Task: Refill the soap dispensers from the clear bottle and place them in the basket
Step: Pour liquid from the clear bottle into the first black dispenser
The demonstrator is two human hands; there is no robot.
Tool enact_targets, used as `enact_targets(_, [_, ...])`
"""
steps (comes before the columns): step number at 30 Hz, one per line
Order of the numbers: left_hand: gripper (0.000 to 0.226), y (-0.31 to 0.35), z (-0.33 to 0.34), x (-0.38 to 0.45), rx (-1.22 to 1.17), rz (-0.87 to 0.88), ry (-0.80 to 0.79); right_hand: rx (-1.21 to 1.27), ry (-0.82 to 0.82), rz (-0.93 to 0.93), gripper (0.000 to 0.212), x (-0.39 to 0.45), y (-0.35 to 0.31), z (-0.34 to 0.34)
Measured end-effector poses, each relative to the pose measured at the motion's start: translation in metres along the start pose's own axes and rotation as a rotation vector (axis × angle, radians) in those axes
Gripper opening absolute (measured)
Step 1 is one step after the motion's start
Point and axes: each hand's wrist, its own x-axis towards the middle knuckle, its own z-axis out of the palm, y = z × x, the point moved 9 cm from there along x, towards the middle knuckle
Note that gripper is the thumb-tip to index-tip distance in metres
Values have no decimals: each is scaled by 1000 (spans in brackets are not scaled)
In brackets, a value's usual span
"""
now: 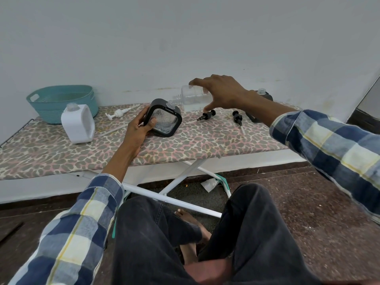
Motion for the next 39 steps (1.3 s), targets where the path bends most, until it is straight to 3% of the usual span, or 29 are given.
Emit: enact_targets(39, [61,3,2,-3,15,10,10,-33,-2,-5,95,0,-3,-3])
